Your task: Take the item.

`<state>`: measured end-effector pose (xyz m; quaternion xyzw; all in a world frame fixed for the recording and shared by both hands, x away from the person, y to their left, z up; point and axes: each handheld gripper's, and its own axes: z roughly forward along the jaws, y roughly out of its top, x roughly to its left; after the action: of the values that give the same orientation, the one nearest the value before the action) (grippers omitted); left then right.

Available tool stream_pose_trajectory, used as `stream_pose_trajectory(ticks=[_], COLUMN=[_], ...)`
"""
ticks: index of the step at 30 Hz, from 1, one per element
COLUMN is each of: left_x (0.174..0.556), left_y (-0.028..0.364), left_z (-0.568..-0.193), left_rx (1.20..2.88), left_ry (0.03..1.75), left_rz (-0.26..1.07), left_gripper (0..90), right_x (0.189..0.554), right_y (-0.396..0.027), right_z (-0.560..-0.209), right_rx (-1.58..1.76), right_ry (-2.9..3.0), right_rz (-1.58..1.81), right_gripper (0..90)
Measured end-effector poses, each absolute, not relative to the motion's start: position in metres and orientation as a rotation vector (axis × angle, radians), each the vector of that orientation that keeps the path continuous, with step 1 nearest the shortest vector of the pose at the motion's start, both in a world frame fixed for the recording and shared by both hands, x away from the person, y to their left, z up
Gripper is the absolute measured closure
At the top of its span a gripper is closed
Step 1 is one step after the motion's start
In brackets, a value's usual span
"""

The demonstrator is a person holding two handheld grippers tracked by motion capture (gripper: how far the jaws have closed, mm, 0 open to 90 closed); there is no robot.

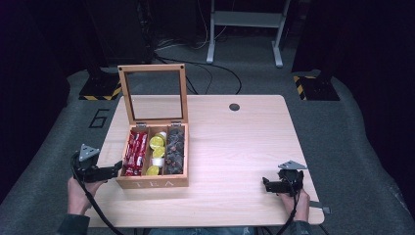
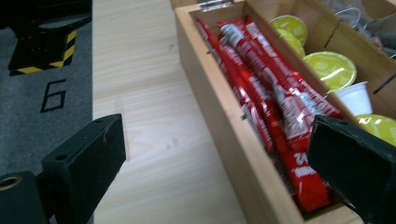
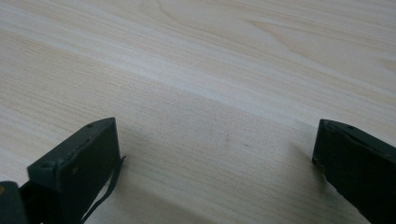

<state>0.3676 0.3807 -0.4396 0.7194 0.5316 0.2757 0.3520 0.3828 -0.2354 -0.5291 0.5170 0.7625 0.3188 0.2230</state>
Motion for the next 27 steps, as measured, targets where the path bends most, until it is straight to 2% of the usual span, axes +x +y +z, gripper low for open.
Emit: stream_pose_trajectory(ticks=[4, 10, 15, 24, 25, 27], left_x=[0.376, 0.39, 0.398, 0.414, 0.416, 0.418], left_y=[0.371, 0.355, 0.347, 0.337, 0.335, 0.333], left_z=[-0.434, -0.431, -0.432, -0.44, -0.441, -0.442], left_rx=[1.875, 1.921, 1.959, 2.002, 2.011, 2.02], left_ry=[1.339, 1.276, 1.274, 1.323, 1.338, 1.338], left_rz=[0.717, 0.681, 0.66, 0.624, 0.635, 0.634], left_gripper=[5.7, 18.1, 34.7, 49.5, 54.3, 58.4], right_x=[0.383, 0.383, 0.383, 0.382, 0.382, 0.383], right_y=[-0.235, -0.236, -0.236, -0.236, -0.236, -0.236], right_z=[-0.529, -0.529, -0.529, -0.529, -0.529, -0.529], right_rx=[1.428, 1.419, 1.421, 1.413, 1.413, 1.416], right_ry=[2.105, 2.111, 2.107, 2.115, 2.115, 2.114], right_rz=[0.88, 0.879, 0.883, 0.882, 0.883, 0.886], right_gripper=[0.1, 0.3, 0.3, 0.9, 1.0, 1.1])
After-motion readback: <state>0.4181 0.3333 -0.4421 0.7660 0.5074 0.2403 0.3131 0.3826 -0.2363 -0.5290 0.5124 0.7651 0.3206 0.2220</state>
